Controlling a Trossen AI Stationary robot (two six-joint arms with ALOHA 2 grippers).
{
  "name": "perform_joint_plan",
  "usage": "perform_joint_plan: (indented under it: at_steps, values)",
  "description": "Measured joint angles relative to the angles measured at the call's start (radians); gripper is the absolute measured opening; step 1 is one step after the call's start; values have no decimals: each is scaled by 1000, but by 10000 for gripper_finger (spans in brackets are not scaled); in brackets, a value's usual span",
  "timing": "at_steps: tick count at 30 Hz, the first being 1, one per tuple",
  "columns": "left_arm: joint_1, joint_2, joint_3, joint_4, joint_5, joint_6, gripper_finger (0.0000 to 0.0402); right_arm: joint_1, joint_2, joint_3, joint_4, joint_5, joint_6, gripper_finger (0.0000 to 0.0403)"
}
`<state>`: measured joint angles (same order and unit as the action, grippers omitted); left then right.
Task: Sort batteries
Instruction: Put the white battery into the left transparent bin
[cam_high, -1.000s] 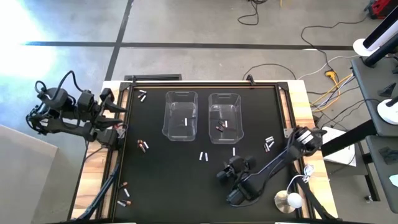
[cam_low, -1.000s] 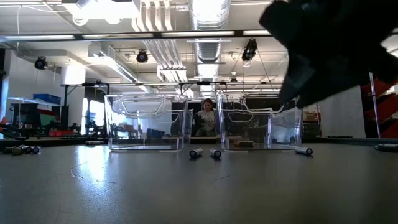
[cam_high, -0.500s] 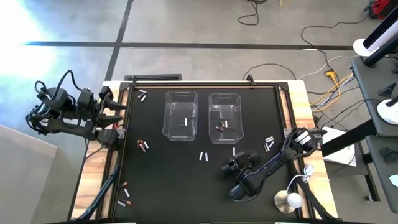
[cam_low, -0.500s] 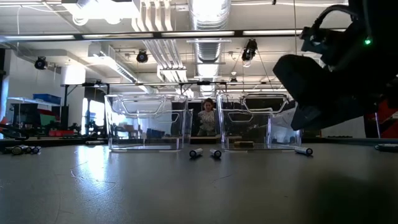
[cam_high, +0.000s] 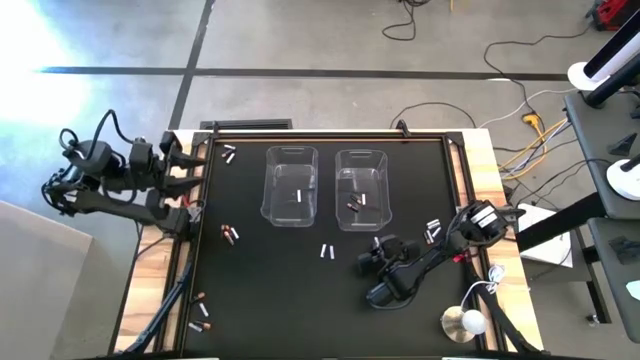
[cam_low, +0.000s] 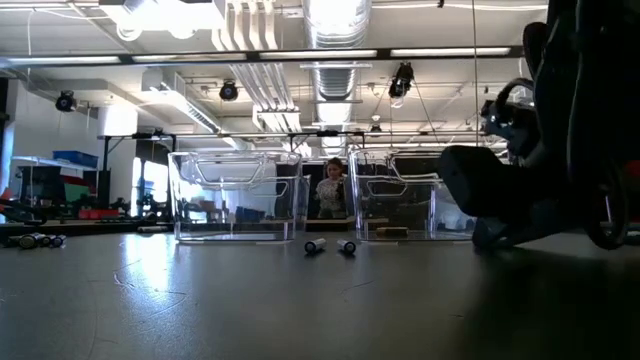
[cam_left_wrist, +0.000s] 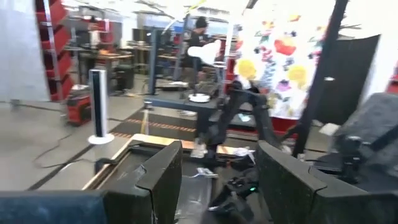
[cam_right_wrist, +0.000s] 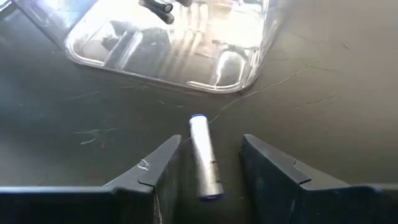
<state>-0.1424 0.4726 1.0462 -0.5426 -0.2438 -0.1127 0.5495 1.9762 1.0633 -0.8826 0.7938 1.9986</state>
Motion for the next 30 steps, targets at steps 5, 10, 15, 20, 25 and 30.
perform_joint_plan:
  at_steps: [5, 10, 15, 20, 25, 30]
  values:
    - [0, 21, 1, 25, -12, 17, 181, -1, -3, -37, 56, 8, -21, 136]
    - [0, 28, 1, 46, -16, 26, 181, 0, -3, -45, 76, -5, -40, 97]
    - [0, 26, 1, 49, -62, 26, 181, 0, -3, -47, 88, -30, -102, 54]
    - [0, 21, 1, 49, -115, 25, 181, 1, -9, -38, 87, -43, -109, 30]
    - [0, 18, 1, 22, -113, 23, 181, -2, -33, 22, 46, -126, -214, 33]
    - [-1, 18, 1, -8, 11, 9, 181, 4, -88, 122, 1, -262, -371, 32]
